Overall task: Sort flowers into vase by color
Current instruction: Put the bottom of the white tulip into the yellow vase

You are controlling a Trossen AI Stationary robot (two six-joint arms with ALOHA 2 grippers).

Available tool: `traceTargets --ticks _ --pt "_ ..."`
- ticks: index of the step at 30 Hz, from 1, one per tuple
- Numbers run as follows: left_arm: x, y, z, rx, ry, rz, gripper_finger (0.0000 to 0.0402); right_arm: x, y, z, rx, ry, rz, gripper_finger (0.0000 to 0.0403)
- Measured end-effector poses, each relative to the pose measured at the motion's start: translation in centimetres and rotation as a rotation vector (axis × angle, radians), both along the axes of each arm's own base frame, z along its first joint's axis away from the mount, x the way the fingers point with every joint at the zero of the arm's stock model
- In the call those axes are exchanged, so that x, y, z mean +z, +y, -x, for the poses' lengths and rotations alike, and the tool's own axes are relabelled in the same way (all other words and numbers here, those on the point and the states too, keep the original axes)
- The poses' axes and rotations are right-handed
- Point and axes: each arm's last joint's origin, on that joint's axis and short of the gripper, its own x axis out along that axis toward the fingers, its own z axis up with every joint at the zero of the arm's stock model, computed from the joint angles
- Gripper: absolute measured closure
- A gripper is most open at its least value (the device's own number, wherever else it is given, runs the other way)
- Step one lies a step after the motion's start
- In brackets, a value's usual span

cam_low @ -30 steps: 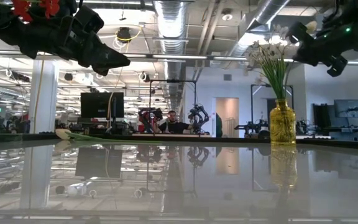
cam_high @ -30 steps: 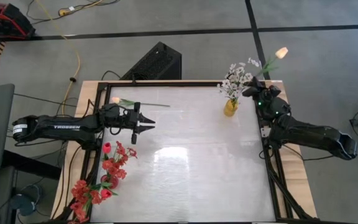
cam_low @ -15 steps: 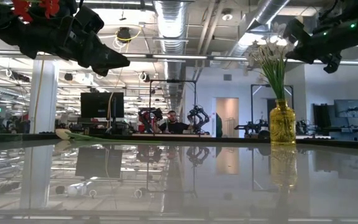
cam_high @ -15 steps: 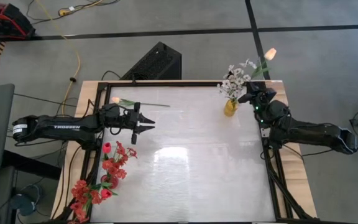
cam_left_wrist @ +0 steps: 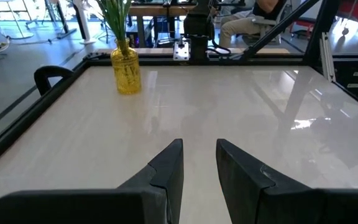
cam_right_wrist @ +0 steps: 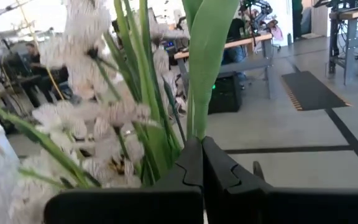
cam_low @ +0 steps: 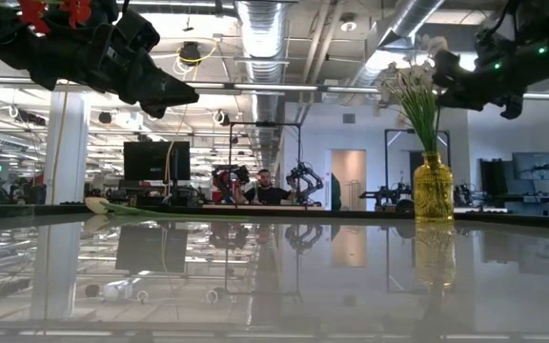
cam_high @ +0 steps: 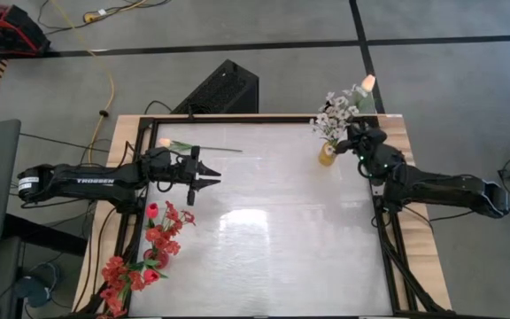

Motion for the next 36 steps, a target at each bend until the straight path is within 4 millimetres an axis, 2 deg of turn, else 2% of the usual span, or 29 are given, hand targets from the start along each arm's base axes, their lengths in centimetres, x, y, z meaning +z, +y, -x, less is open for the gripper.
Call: traceTargets --ticks 9,19,27,36 --pt "0.0 0.0 0.0 0.01 0.003 -0.001 0.0317 -0.9 0.6 -0.3 0.053 0.102 -0.034 0.0386" --pt "0.0 0.0 0.0 0.014 0.002 0.015 0.0317 -1.2 1.1 -0.5 0.093 0.112 -0.049 0.037" --pt "0.0 0.0 0.0 0.014 0.002 0.018 0.0317 -1.8 1.5 -0.6 0.118 0.136 -0.085 0.0378" --pt "-0.2 0.0 0.0 0.014 0.016 0.022 0.0317 -2.1 1.9 -0.6 0.146 0.175 -0.093 0.0368"
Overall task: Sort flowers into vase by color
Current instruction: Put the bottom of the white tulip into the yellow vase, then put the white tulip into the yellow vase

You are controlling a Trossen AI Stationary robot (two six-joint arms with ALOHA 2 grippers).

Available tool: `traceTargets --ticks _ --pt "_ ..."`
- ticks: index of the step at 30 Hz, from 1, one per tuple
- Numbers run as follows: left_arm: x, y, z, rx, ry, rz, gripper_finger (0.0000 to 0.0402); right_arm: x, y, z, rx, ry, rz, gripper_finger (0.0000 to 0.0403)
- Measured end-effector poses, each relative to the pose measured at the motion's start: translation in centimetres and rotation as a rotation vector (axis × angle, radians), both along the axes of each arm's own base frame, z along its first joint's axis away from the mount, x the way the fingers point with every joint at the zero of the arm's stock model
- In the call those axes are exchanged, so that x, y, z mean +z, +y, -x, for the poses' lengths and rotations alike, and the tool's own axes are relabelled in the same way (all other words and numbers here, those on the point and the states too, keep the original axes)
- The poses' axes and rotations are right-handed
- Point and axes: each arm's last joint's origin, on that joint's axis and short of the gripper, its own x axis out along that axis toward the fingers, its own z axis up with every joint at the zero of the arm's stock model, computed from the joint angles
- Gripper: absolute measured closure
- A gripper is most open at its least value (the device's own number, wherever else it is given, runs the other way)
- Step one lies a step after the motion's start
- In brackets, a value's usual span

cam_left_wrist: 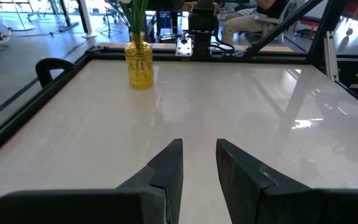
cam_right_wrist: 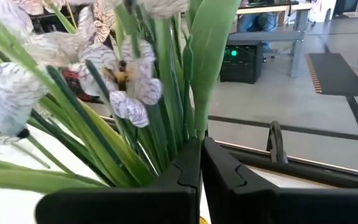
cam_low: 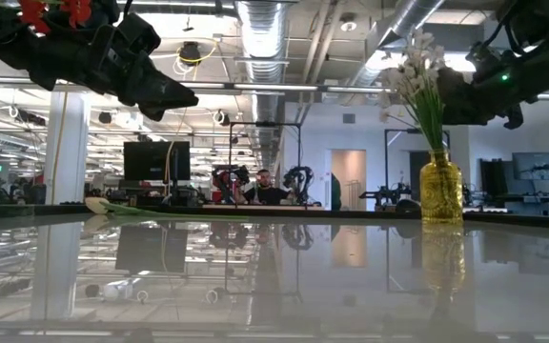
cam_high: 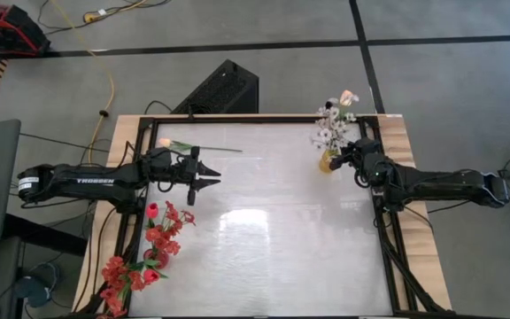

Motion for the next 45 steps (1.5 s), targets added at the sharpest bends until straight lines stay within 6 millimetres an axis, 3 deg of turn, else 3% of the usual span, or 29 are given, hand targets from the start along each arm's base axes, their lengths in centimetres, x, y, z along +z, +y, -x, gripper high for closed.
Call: traceTargets --ticks 6,14,27,34,45 --pt "-0.1 0.0 0.0 0.001 0.008 0.006 0.0317 0.1 0.0 0.0 0.001 0.001 0.006 0.0361" --pt "-0.1 0.0 0.0 0.002 0.008 0.009 0.0317 1.0 0.0 0.0 0.005 0.054 0.011 0.0315" --pt "-0.4 0.0 0.1 0.014 0.043 0.007 0.0317 4.4 0.5 1.3 0.117 0.319 -0.119 0.0237" --pt "-0.4 0.1 0.1 0.04 0.044 0.001 0.0317 5.6 0.9 2.1 0.18 0.349 -0.177 0.0232" --pt "-0.4 0.1 0.1 0.038 0.044 0.002 0.0317 5.8 1.1 1.2 0.324 0.379 -0.203 0.0233"
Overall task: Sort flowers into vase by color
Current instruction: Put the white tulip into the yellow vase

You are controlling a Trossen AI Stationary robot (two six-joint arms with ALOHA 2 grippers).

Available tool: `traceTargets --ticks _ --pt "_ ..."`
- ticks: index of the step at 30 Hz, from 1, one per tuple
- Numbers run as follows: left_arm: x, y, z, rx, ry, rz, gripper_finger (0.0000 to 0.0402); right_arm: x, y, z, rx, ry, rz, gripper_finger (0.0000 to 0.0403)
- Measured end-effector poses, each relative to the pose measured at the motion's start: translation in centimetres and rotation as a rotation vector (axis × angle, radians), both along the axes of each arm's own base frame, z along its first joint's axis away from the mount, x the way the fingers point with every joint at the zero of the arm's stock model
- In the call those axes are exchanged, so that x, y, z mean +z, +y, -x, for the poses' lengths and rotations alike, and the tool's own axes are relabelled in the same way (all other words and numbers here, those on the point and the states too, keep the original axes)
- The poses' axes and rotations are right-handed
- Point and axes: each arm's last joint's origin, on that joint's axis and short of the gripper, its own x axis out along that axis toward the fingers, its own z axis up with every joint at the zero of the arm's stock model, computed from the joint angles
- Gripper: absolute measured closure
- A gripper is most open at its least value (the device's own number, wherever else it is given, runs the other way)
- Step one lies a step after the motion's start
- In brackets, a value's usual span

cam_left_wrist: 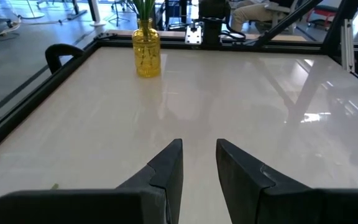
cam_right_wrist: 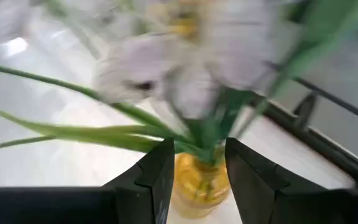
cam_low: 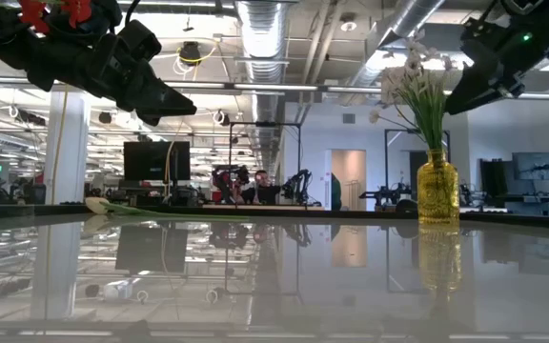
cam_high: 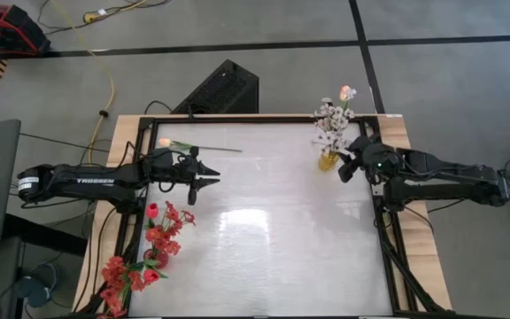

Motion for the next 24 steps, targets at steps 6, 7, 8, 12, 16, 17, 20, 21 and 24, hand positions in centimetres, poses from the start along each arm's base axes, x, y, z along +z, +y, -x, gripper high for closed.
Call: traceTargets --ticks 6,7,8,12,16,17,20,21,24 --pt "0.0 0.0 0.0 0.012 0.001 -0.003 0.0317 1.1 0.0 -1.2 0.097 0.041 -0.056 0.0233" --pt "0.0 0.1 0.0 0.019 0.001 -0.005 0.0317 1.3 0.0 -1.4 0.097 0.06 -0.06 0.0233" --pt "0.0 0.1 0.0 0.02 0.001 -0.005 0.0317 1.6 0.0 -1.6 0.096 0.079 -0.065 0.0233" --pt "0.0 0.1 0.0 0.022 0.001 -0.006 0.0317 2.9 -0.1 -2.2 0.093 0.149 -0.087 0.0233" --pt "0.0 0.1 0.0 0.022 0.002 -0.006 0.0317 4.6 -0.2 -2.5 0.102 0.259 -0.102 0.0234" --pt "0.0 0.1 0.0 0.022 0.002 -0.009 0.0317 5.0 -0.2 -2.5 0.104 0.293 -0.112 0.0234" --pt "0.0 0.1 0.0 0.024 0.004 -0.023 0.0317 6.1 -0.1 -2.9 0.148 0.387 -0.184 0.0234" --pt "0.0 0.1 0.0 0.023 0.004 -0.026 0.0317 6.4 0.0 -3.1 0.172 0.416 -0.223 0.0234" --pt "-0.2 0.2 -0.2 0.041 0.013 -0.036 0.0317 6.4 0.4 -4.2 0.255 0.456 -0.351 0.0234"
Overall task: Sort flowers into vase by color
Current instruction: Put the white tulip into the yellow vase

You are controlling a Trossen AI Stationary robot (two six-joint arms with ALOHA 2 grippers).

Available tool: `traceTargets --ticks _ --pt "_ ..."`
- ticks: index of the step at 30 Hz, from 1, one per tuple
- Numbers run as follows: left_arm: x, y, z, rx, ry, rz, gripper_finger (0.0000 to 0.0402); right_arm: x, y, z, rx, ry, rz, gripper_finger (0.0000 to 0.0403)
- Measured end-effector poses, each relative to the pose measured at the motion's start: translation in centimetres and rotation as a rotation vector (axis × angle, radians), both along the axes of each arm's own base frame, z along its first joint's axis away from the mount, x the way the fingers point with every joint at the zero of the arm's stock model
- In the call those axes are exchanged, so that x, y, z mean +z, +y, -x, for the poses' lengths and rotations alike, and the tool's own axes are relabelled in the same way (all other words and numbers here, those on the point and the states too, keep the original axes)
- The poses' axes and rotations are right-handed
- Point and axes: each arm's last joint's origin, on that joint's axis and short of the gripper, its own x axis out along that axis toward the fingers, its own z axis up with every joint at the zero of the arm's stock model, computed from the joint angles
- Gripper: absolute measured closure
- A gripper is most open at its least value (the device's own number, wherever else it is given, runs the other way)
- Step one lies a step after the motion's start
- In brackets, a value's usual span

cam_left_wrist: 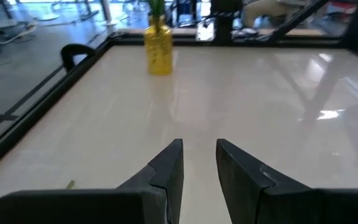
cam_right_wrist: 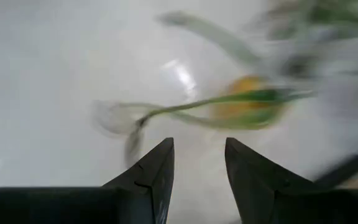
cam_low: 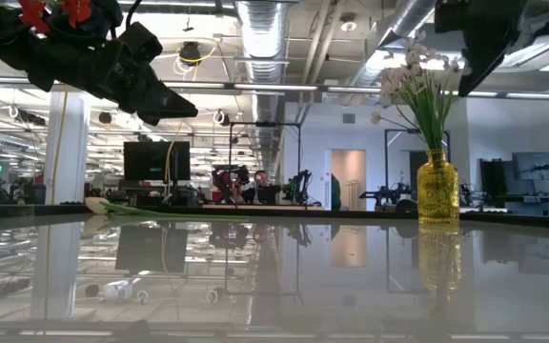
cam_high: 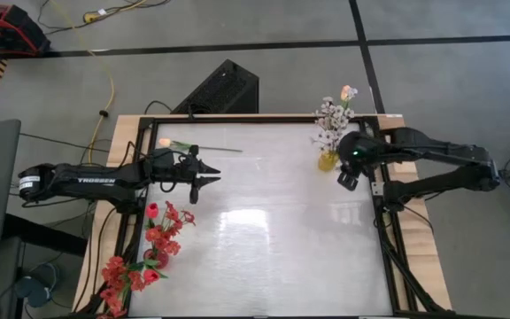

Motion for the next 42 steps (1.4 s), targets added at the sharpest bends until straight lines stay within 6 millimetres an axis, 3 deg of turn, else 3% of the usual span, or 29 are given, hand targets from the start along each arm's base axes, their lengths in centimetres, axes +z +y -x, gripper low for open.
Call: traceTargets --ticks 6,12,17,21,28,35,42 --pt "-1.4 1.3 -1.0 0.072 0.092 -0.037 0.0317 -1.6 1.9 -2.5 0.109 0.078 -0.193 0.0234" --pt "-0.6 4.1 -3.1 0.126 0.232 -0.094 0.0317 -2.7 5.2 -3.7 0.147 0.157 -0.236 0.0234" --pt "-0.1 7.6 -4.3 0.243 0.421 -0.136 0.0316 -3.1 8.0 -3.6 0.146 0.173 -0.261 0.0234" --pt "-1.6 10.4 -4.7 0.227 0.64 -0.13 0.0301 -3.4 10.1 -3.2 0.159 0.143 -0.263 0.0234" --pt "-4.1 14.4 -5.5 0.244 0.842 -0.087 0.0253 -4.5 13.1 -2.2 0.176 0.114 -0.258 0.0234" --pt "-5.1 16.6 -5.9 0.282 1.024 -0.111 0.0214 -5.3 14.4 -1.7 0.215 0.091 -0.243 0.0234" --pt "-5.1 17.8 -4.6 0.242 1.086 -0.031 0.0217 -5.9 14.4 -1.6 0.195 0.095 -0.247 0.0234"
